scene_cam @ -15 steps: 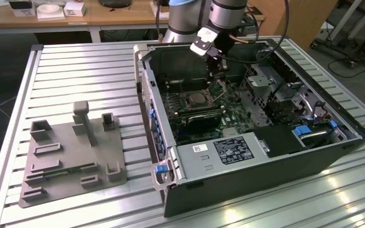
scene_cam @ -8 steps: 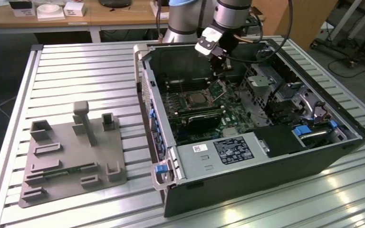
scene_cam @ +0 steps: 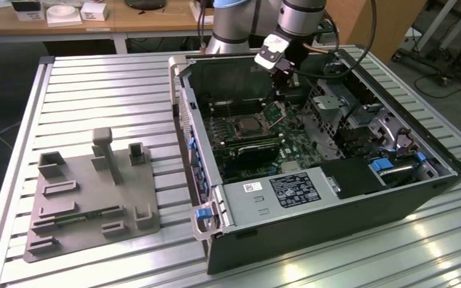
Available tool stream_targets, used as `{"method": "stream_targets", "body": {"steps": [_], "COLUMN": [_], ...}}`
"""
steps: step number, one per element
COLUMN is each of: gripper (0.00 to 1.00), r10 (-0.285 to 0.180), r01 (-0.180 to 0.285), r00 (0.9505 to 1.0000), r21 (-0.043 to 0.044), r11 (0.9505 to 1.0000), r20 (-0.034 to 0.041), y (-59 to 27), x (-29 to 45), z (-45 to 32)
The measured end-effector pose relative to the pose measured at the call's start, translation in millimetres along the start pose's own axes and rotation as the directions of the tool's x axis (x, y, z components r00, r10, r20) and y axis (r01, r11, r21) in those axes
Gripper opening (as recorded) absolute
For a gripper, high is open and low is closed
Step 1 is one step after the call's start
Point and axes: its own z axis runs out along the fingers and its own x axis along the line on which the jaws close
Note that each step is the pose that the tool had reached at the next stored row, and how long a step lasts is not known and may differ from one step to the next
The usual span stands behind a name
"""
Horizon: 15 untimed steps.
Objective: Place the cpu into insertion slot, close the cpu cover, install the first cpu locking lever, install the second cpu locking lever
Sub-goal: 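Close the cpu cover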
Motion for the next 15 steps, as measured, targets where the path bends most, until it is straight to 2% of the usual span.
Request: {"method": "stream_targets", "body": {"steps": [11, 15], "gripper": [0.10, 0.10], "r10": [0.000, 0.000], "r01": [0.000, 0.000], "r00": [1.0000, 1.0000], "r21": [0.0000, 0.0000], "r11": [1.0000, 1.0000], "r20": [-0.0001, 0.0000], "y": [17.0, 18.2], "x": [0.0, 0.0], "z": [0.9, 1.0]}}
